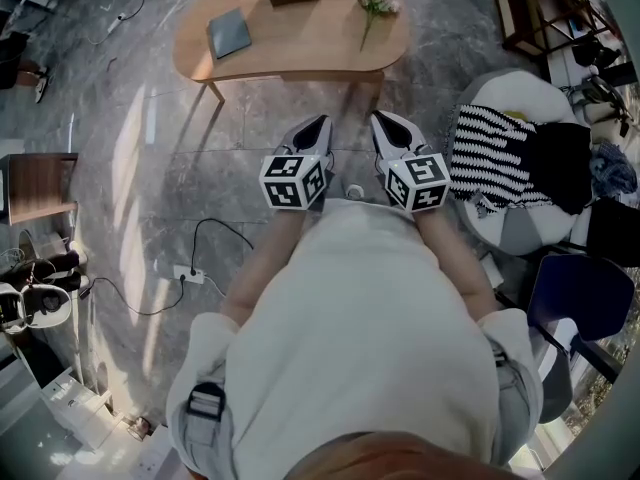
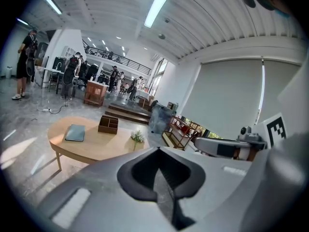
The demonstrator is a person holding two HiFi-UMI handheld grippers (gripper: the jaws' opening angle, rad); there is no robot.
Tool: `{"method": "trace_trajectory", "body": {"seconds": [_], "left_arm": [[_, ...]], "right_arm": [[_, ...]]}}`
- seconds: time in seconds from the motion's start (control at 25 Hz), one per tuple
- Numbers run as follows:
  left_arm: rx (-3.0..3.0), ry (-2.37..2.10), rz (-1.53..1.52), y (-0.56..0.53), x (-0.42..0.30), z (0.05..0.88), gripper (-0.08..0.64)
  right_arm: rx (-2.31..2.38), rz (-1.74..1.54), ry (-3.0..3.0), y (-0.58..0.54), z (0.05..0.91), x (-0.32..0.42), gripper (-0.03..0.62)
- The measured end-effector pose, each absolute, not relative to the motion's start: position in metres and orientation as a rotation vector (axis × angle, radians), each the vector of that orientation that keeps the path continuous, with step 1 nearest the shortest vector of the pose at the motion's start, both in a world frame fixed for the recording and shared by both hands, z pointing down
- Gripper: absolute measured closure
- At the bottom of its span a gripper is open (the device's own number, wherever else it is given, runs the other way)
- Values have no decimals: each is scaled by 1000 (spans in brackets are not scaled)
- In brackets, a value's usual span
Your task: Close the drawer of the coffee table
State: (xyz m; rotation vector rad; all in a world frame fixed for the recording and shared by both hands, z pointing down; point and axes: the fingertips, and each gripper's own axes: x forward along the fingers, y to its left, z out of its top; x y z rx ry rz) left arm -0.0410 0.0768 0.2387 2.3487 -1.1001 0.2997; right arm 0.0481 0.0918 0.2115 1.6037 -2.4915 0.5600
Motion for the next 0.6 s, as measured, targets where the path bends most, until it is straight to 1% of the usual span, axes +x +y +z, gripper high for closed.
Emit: {"method": "trace_trajectory", "body": {"seconds": [0.6], "left_arm": [[2305,-1116,296,79,-50,246,558]], "right_arm": [[1585,555,-2492,94,217,44,592]]}}
